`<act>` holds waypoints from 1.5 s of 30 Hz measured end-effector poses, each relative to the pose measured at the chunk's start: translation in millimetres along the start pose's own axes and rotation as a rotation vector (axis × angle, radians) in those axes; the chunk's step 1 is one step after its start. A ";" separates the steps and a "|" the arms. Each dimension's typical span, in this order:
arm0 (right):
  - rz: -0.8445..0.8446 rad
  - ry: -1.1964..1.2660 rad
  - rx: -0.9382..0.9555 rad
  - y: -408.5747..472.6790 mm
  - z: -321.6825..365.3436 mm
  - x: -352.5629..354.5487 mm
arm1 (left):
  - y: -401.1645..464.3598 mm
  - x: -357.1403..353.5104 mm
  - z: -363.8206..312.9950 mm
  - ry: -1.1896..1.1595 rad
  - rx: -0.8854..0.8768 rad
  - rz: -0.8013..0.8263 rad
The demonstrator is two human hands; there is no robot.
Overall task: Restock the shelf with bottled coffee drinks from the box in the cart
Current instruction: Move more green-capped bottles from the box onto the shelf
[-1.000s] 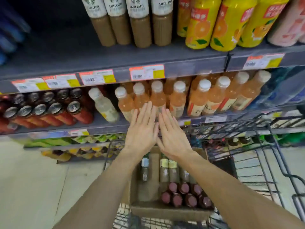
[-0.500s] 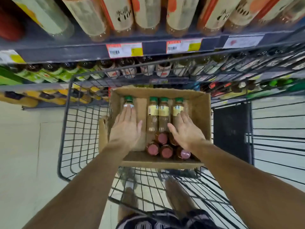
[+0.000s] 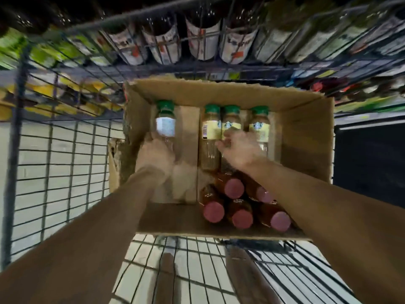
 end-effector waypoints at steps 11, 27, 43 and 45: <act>-0.136 -0.005 -0.109 31.0 26.5 -30.7 | 20.9 -25.3 12.6 -0.230 0.197 -0.002; -0.058 0.250 -0.307 36.8 39.6 -59.9 | 32.8 -36.7 5.9 -0.420 0.255 0.129; -0.164 0.355 -0.170 -10.7 60.8 -31.0 | -10.3 1.0 21.5 -0.882 0.357 0.299; -0.197 0.390 -0.129 -28.4 76.3 -15.0 | -19.8 24.7 20.5 -0.938 0.337 0.301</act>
Point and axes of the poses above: each hand's wrist, its own y-axis towards the middle knuckle, its own x-axis out of the back of the hand, z = x × y, the point moved 5 cm from there along y, towards the middle knuckle, and after that the axes turned 8 degrees about -z, right-handed, at the moved point
